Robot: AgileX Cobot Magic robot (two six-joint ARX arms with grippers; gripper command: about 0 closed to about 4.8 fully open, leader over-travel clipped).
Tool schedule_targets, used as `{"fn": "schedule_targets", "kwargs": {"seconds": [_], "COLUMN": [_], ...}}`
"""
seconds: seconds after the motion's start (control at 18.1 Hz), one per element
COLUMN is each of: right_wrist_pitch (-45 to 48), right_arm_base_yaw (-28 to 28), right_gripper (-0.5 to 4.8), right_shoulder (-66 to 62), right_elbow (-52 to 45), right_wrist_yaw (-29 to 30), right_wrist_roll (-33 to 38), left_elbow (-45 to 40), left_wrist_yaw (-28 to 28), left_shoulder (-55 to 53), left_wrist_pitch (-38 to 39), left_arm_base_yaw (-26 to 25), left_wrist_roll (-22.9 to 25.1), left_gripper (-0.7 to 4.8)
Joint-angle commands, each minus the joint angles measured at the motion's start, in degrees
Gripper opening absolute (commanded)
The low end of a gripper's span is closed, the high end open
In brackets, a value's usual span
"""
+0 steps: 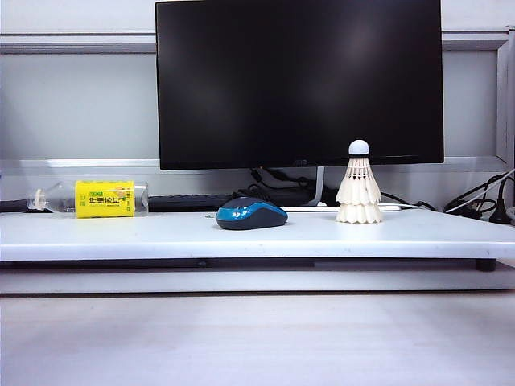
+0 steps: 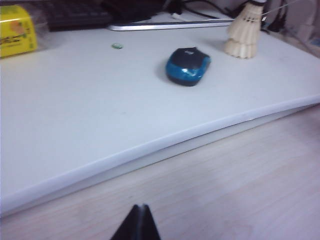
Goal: Stack the badminton balls on the table vertically.
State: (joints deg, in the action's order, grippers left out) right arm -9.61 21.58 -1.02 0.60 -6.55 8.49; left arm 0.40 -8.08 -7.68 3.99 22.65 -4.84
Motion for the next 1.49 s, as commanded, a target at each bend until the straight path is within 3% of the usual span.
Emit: {"fn": "schedule_targets", "kwargs": {"seconds": [0.06, 0.33, 0.61, 0.83, 1.49], "right_wrist_pitch": [-1.0, -1.0, -1.0, -0.9, -0.8], "right_arm_base_yaw": [0.1, 0.1, 0.1, 0.1, 0.1], "right_gripper": [-0.05, -0.05, -0.05, -0.05, -0.05], "right_shoulder": [-0.1, -0.1, -0.2, -0.2, -0.1], "right_elbow": [0.1, 0.1, 0.1, 0.1, 0.1], "right_wrist_yaw": [-2.6, -2.6, -2.5, -2.4, -2.4], "right_wrist_roll": [0.0, -0.5, -1.3, -0.6, -0.6], "left_elbow": [-0.1, -0.1, -0.1, -0.1, -0.1], "left_wrist_yaw": [0.6, 0.7, 4.7, 1.4, 1.4], "left_shoulder": [0.0, -0.1, -0.1, -0.1, -0.1], "left_wrist_pitch": [1.3, 3.3, 4.6, 4.5, 4.5], "left_arm_base_yaw": [0.0, 0.0, 0.0, 0.0, 0.0], "left_wrist_roll": [0.3, 0.5, 0.3, -2.2, -2.2], "left_gripper": [-0.05, -0.04, -0.01, -0.02, -0.02]}}
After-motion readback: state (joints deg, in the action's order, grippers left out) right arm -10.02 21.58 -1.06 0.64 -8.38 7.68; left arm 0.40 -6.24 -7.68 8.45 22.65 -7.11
